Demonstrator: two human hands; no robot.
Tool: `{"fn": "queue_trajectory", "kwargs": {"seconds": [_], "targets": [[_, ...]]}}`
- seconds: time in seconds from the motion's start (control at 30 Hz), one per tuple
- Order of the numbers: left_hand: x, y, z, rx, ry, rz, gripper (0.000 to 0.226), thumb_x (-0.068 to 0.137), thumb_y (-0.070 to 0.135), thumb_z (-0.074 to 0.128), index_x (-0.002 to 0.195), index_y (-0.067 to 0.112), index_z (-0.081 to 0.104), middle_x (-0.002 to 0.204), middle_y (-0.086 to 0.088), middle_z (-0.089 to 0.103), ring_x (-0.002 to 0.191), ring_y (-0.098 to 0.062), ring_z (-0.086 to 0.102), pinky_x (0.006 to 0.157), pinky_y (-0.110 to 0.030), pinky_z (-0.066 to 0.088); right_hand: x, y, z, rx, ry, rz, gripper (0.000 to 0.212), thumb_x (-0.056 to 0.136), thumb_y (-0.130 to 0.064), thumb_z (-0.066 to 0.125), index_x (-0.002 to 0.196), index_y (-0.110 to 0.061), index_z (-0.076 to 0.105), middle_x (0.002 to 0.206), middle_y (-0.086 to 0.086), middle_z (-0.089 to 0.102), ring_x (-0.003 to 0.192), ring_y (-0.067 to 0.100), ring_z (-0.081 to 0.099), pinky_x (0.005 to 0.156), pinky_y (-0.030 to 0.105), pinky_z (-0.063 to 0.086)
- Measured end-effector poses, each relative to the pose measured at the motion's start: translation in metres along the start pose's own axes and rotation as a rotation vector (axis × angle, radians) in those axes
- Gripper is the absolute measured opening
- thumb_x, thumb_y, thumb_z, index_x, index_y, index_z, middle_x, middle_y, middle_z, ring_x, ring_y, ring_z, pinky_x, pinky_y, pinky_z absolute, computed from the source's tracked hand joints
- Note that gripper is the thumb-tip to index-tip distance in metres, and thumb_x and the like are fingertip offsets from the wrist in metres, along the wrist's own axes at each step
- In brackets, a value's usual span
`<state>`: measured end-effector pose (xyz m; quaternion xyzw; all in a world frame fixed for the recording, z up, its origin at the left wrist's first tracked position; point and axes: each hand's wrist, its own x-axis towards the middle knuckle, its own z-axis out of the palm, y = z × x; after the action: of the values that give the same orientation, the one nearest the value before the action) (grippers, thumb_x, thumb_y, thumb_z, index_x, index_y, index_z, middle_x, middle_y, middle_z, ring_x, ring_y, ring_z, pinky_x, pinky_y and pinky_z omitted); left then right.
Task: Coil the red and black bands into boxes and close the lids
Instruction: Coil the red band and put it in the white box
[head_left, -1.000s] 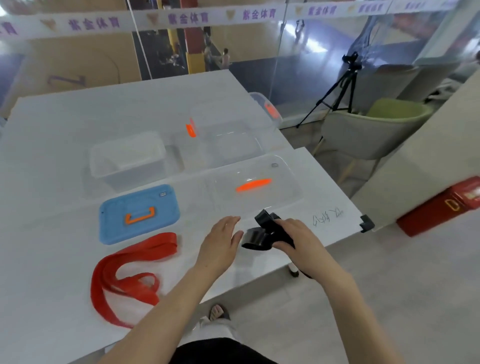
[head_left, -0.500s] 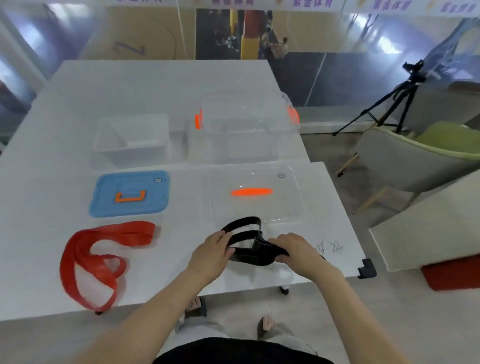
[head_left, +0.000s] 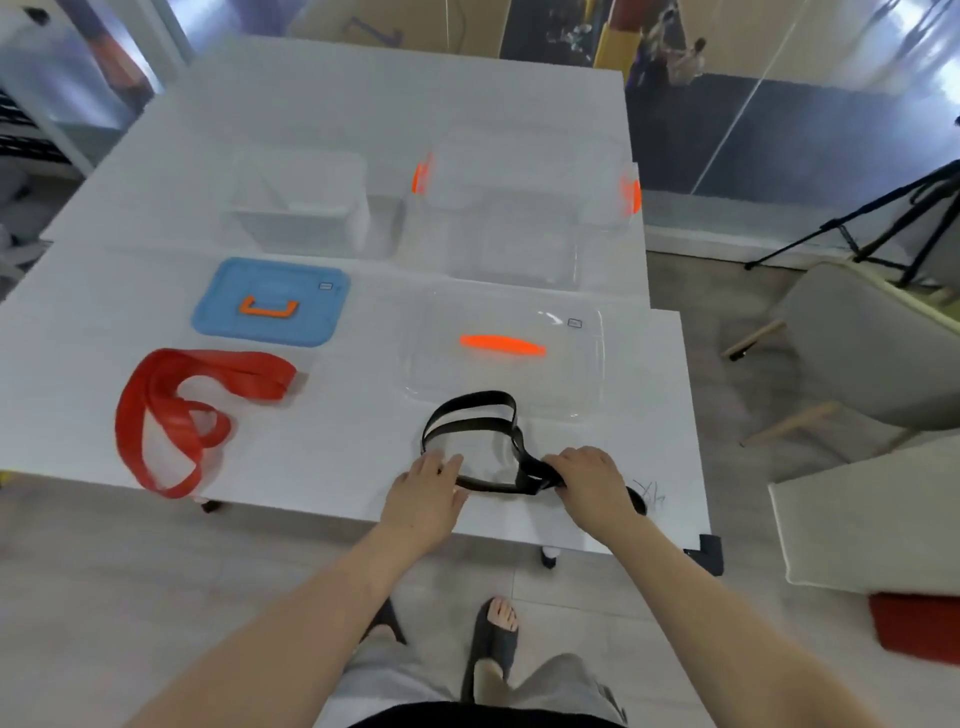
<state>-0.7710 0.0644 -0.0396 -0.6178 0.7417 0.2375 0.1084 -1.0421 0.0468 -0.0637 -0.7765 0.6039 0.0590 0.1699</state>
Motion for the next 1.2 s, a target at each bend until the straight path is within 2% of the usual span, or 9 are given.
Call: {"fn": "queue_trajectory", "kwargs": {"seconds": [0.1, 0.2, 0.3, 0.4, 0.67, 0.83, 0.97, 1.07, 1.2], "targets": [[0.0, 0.007, 0.008, 0.025, 0.02, -0.018, 0.056, 0.11, 0.041, 0.038, 0.161, 0.019, 0.028, 0.167, -0.012, 0.028, 0.155, -0.032, 0.027, 0.118, -0.046, 0.037, -0.001, 0.008, 0.025, -0.041, -0.027, 0.029, 0.051, 0.091, -0.014, 0.067, 0.14, -0.026, 0.059, 0.129, 0.001, 0.066, 0.13, 0.03, 0.055, 0.121, 0.045, 0.031], [0.0, 0.01, 0.012, 0.028, 0.013, -0.042, 0.056, 0.109, 0.039, 0.039, 0.161, 0.018, 0.028, 0.166, -0.014, 0.029, 0.155, -0.032, 0.028, 0.119, -0.046, 0.037, -0.001, 0.011, 0.039, -0.079, -0.129, 0.049, 0.065, 0.093, -0.031, 0.068, 0.152, -0.023, 0.042, 0.149, 0.007, 0.05, 0.148, 0.034, 0.034, 0.127, 0.054, 0.019], [0.001, 0.012, 0.017, 0.053, 0.021, -0.037, 0.057, 0.109, 0.038, 0.04, 0.16, 0.017, 0.028, 0.164, -0.015, 0.031, 0.153, -0.033, 0.03, 0.117, -0.046, 0.039, -0.002, 0.009, 0.041, -0.07, -0.135, 0.048, 0.08, 0.09, -0.054, 0.069, 0.154, -0.021, 0.035, 0.159, 0.009, 0.037, 0.157, 0.037, 0.017, 0.129, 0.057, 0.012], [-0.001, 0.015, 0.018, 0.067, 0.018, -0.031, 0.059, 0.107, 0.039, 0.042, 0.16, 0.018, 0.027, 0.166, -0.015, 0.028, 0.155, -0.034, 0.027, 0.118, -0.046, 0.038, -0.005, 0.004, 0.036, -0.055, -0.101, 0.063, 0.09, 0.089, -0.063, 0.066, 0.159, -0.019, 0.031, 0.168, 0.012, 0.026, 0.161, 0.04, 0.008, 0.129, 0.058, 0.007], [-0.007, 0.018, 0.015, 0.064, 0.011, -0.027, 0.061, 0.107, 0.038, 0.041, 0.162, 0.019, 0.024, 0.169, -0.014, 0.022, 0.158, -0.032, 0.021, 0.119, -0.045, 0.036, -0.014, -0.006, 0.023, -0.008, -0.131, 0.057, 0.102, 0.086, -0.066, 0.067, 0.164, -0.024, 0.016, 0.175, 0.011, 0.009, 0.163, 0.035, -0.005, 0.131, 0.056, 0.001], [-0.009, 0.017, 0.01, 0.052, 0.034, -0.036, 0.061, 0.107, 0.039, 0.042, 0.162, 0.019, 0.025, 0.169, -0.014, 0.024, 0.157, -0.032, 0.025, 0.118, -0.046, 0.038, -0.017, -0.014, 0.013, 0.053, -0.112, 0.039, 0.083, 0.098, -0.062, 0.052, 0.164, -0.023, 0.021, 0.174, 0.008, 0.017, 0.163, 0.031, 0.004, 0.132, 0.05, 0.009], [-0.012, 0.011, 0.004, 0.047, 0.09, -0.035, 0.059, 0.107, 0.038, 0.043, 0.161, 0.019, 0.028, 0.167, -0.012, 0.029, 0.155, -0.03, 0.027, 0.118, -0.044, 0.038, -0.018, -0.027, 0.001, 0.121, -0.025, 0.044, 0.062, 0.102, -0.047, 0.052, 0.157, -0.021, 0.039, 0.167, 0.008, 0.034, 0.16, 0.031, 0.019, 0.129, 0.046, 0.02], [-0.024, -0.002, -0.003, 0.042, 0.189, -0.035, 0.054, 0.105, 0.034, 0.049, 0.155, 0.017, 0.041, 0.162, -0.015, 0.04, 0.153, -0.032, 0.036, 0.116, -0.047, 0.041, -0.014, -0.047, -0.01, 0.144, 0.085, 0.025, 0.052, 0.102, -0.04, 0.054, 0.15, -0.022, 0.049, 0.161, 0.006, 0.045, 0.155, 0.029, 0.032, 0.123, 0.046, 0.031], [-0.044, -0.041, -0.015, 0.05, 0.296, -0.079, 0.053, 0.093, 0.03, 0.072, 0.142, 0.012, 0.061, 0.146, -0.02, 0.06, 0.137, -0.04, 0.057, 0.103, -0.053, 0.054, 0.003, -0.095, -0.024, 0.154, 0.197, -0.067, 0.046, 0.1, -0.034, 0.059, 0.144, -0.021, 0.056, 0.153, 0.006, 0.053, 0.147, 0.03, 0.044, 0.116, 0.046, 0.039]]}}
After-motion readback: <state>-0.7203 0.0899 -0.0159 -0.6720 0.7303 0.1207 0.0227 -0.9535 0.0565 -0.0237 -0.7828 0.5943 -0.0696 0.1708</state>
